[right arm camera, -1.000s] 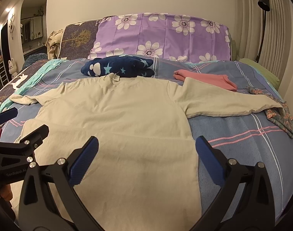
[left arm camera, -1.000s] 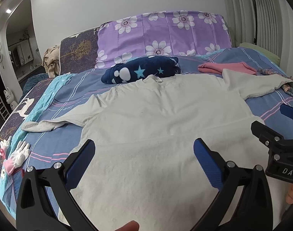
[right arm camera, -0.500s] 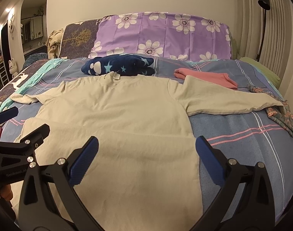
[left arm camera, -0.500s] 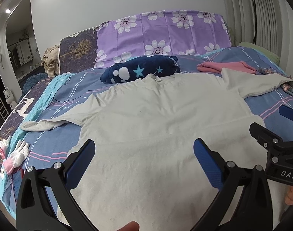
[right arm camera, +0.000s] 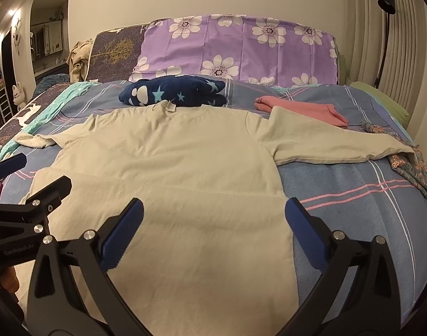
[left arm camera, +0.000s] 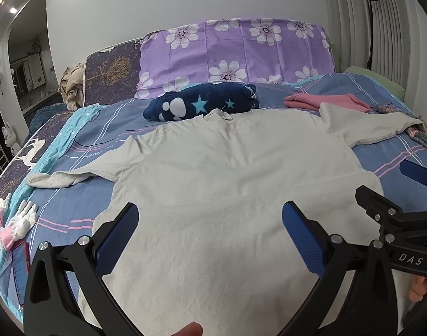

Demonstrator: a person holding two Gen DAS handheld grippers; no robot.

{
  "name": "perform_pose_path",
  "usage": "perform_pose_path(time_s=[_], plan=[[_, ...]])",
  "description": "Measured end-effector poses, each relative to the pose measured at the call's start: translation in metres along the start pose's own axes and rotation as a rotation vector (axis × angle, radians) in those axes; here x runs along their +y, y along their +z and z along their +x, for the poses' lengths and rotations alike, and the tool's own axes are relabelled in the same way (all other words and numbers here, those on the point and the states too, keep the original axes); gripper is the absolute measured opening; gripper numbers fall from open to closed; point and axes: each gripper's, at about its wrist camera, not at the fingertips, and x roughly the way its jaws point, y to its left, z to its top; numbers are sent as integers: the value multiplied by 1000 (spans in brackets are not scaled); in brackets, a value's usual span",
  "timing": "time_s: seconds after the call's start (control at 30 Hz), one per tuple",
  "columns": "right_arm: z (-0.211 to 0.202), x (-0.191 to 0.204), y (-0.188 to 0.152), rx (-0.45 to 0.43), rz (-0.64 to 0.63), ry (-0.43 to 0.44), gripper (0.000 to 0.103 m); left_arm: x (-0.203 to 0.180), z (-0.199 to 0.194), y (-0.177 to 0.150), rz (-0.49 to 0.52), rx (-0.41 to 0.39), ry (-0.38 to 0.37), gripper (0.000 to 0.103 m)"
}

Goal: Fold small clothes

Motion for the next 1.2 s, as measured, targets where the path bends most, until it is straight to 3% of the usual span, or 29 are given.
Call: perform_pose_path(time_s=[0.2, 0.4, 0.8, 0.9, 1.07, 1.2], plan=[[0, 1, 0, -2, -3, -2, 101, 3, 0, 0, -15, -12, -23, 102], [0, 2, 1, -1, -3, -7, 101, 1, 0, -1, 2, -29, 1, 102], [0, 1, 1, 0, 3, -8, 101, 5, 5, -2, -23, 35, -26, 102], [0, 0, 1, -3, 6, -10, 101, 10, 5, -5, -47, 28, -50, 102], [1, -3, 1, 1, 12, -17, 101, 13, 3, -5, -52, 18, -28, 102], [1, -3, 1, -3, 11, -19, 101, 14, 6, -4, -53, 38, -71, 102]])
